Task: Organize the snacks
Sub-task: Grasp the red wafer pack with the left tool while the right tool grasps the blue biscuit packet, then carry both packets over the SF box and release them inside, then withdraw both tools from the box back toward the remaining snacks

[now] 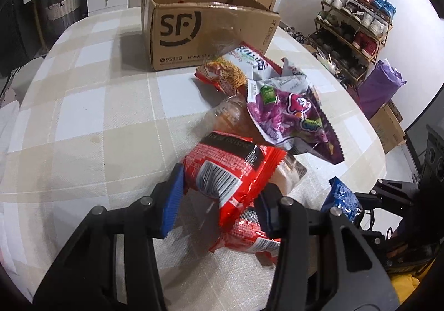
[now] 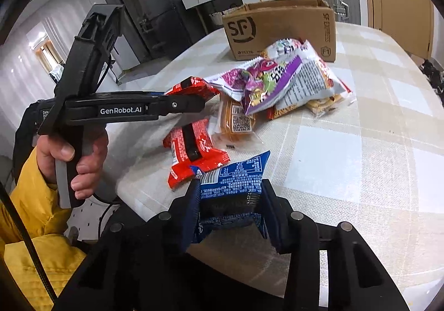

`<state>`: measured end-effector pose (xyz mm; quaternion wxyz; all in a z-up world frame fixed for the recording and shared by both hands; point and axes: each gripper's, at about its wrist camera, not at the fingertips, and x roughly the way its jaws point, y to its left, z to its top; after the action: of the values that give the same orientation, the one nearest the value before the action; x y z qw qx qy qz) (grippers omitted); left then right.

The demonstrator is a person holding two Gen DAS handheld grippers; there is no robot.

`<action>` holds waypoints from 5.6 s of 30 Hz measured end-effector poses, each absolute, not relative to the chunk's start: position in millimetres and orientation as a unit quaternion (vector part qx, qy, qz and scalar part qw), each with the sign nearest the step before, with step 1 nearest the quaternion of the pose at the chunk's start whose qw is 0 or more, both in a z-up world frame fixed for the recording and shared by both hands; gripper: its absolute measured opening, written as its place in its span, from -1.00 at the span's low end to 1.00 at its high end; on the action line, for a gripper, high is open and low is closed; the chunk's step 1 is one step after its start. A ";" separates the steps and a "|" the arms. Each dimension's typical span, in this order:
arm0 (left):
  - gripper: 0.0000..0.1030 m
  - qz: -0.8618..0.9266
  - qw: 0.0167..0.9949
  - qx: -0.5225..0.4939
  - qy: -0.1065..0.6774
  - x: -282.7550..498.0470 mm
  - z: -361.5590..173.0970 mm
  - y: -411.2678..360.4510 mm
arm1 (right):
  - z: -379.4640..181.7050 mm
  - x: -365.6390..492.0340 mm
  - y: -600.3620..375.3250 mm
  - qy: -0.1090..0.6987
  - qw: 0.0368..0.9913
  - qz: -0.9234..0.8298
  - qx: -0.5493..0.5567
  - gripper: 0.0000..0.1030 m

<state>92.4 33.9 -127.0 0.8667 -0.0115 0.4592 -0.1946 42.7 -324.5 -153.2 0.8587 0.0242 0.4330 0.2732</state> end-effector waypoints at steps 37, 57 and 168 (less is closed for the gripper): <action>-0.15 -0.126 0.941 0.005 0.313 62.8 46.2 44.8 | 23.5 81.5 -374.6 0.240 0.944 0.224 0.036 -0.17; -0.15 -0.103 0.948 -0.023 0.300 105.5 84.3 45.5 | 53.0 186.2 -353.6 0.261 0.930 0.246 0.086 -0.17; 0.97 -0.111 0.935 -0.018 0.338 198.3 46.8 7.5 | 29.9 217.2 -350.4 0.270 0.935 0.222 0.068 0.92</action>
<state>198.3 7.5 46.8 0.9345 -0.0181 0.3377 -0.1107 217.2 -350.4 29.9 0.9346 0.0675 0.2698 0.2217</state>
